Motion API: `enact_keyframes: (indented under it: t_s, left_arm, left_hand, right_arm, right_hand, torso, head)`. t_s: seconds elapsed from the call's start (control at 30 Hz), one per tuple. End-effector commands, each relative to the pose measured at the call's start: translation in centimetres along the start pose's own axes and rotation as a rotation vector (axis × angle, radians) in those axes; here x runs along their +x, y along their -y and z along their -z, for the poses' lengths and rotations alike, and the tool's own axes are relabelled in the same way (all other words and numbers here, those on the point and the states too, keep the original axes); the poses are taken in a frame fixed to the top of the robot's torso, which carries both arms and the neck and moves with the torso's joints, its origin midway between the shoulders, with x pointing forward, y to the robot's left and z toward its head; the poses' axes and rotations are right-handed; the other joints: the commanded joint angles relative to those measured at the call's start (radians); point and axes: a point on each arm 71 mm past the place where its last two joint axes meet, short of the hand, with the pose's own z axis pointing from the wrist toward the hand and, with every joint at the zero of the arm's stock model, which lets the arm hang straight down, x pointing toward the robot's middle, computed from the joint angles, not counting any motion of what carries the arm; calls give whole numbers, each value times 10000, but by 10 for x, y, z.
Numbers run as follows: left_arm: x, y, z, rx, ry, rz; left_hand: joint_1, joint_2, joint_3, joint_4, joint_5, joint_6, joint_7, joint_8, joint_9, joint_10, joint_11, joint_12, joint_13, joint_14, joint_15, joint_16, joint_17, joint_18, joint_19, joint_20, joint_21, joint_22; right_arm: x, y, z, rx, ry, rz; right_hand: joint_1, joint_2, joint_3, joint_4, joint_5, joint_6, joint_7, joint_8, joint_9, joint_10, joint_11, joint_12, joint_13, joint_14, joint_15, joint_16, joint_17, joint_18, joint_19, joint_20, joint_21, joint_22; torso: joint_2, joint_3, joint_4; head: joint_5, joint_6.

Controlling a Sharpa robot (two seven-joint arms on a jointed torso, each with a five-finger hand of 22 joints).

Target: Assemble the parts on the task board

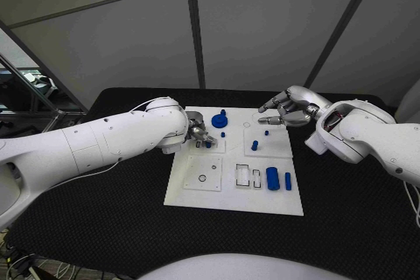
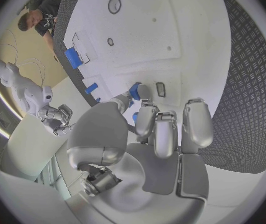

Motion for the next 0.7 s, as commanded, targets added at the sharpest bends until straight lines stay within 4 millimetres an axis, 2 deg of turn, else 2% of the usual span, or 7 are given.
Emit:
enact_keyframes:
  t_s: [0.03, 0.2, 0.33, 0.7]
  left_arm:
    - [3, -5, -2, -305, -121, -143]
    - [3, -5, -1, -315, -104, -130]
    - [3, -6, -1, -300, -41, -89]
    - [-1, -5, 2, -153, 214, 94]
  left_hand:
    - [-105, -45, -137, 216, -291, 121, -1, -71, 42, 355, -24, 63, 1428, 1019, -62, 76, 2492, 105, 109, -15, 54, 46]
    - [-84, -88, -316, 444, -485, 151, 0, -100, 99, 360, -22, 77, 1442, 1021, -67, 84, 2501, 101, 123, -21, 64, 78]
    - [-160, -159, -590, 715, -846, 190, 0, -138, 165, 367, -20, 93, 1459, 1024, -70, 95, 2514, 96, 139, -23, 74, 116]
    - [-309, -407, -1011, 758, -921, 231, -2, -175, 233, 360, -24, 64, 1458, 1015, -87, 69, 2481, 97, 138, -44, 67, 132]
  right_arm:
    - [0, -2, 0, -139, -34, 24]
    - [0, -2, 0, -140, -31, 24]
    - [-1, -2, 0, -143, -27, 25]
    - [-1, -1, -1, -162, -34, 28]
  right_hand:
    - [-36, 71, -24, -35, 66, 23, 13, -34, -9, 29, 19, 27, -12, 423, -55, -62, -9, 55, 54, -71, -40, 635]
    - [-36, 71, -24, -35, 66, 23, 13, -34, -9, 29, 19, 27, -12, 423, -55, -62, -9, 55, 54, -71, -40, 635]
    - [-56, 75, -30, -29, 66, 23, 14, -37, -9, 26, 20, 22, -18, 420, -55, -70, -22, 58, 48, -70, -50, 620]
    - [-199, 69, -90, 18, 61, 26, 15, -52, -12, 25, 23, 19, -29, 420, -52, -81, -28, 61, 46, -68, -64, 608]
  torso:
    - [2, -1, 0]
    - [3, -2, 9]
    - [-1, -5, 18]
    - [1, -5, 7]
  head:
    - [4, 3]
    - [-6, 4]
    - [0, 4]
    - [45, 44]
